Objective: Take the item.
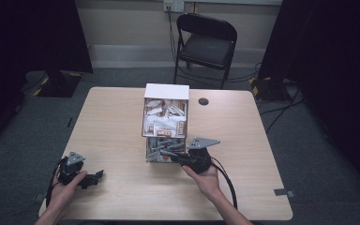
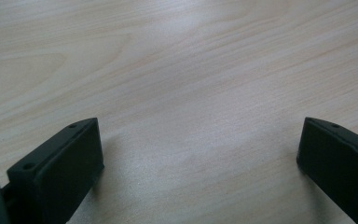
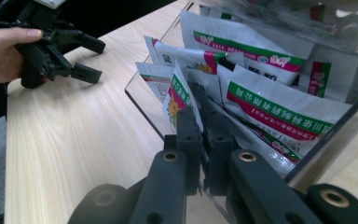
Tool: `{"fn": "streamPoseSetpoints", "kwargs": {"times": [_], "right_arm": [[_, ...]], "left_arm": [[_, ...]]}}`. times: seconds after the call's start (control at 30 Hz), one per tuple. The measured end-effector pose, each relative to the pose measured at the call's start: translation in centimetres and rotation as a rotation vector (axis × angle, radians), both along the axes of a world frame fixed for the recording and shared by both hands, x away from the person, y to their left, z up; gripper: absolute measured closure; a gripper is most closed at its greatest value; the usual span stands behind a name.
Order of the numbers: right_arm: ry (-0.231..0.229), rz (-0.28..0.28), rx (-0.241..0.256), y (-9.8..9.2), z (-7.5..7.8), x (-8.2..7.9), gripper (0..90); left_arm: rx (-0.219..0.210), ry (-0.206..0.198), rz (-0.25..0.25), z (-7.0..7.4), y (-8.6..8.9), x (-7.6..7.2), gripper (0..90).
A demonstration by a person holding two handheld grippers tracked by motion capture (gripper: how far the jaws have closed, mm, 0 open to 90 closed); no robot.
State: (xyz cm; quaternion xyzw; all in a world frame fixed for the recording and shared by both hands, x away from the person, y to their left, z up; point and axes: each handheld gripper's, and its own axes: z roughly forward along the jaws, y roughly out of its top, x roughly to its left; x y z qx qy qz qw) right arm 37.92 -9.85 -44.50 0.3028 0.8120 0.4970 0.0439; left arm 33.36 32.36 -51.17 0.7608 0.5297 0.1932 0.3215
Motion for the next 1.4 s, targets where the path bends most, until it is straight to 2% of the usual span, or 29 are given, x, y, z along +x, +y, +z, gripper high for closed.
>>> {"fn": "streamPoseSetpoints", "kwargs": {"times": [1.03, 1.17, 1.4], "right_arm": [[-0.046, 0.041, 0.054, -0.2, 2.7, -1.2, 89.2], [-0.062, 0.042, 0.072, -0.7, 3.9, -1.2, 90.0], [-0.054, 0.051, 0.075, -0.7, 3.9, -1.6, 90.0]], "left_arm": [[0.000, 0.000, 0.000, 0.0, 0.0, 0.0, 0.0], [0.000, 0.000, 0.000, 0.0, 0.0, 0.0, 0.0], [0.000, 0.000, 0.000, 0.0, 0.0, 0.0, 0.0]]}}
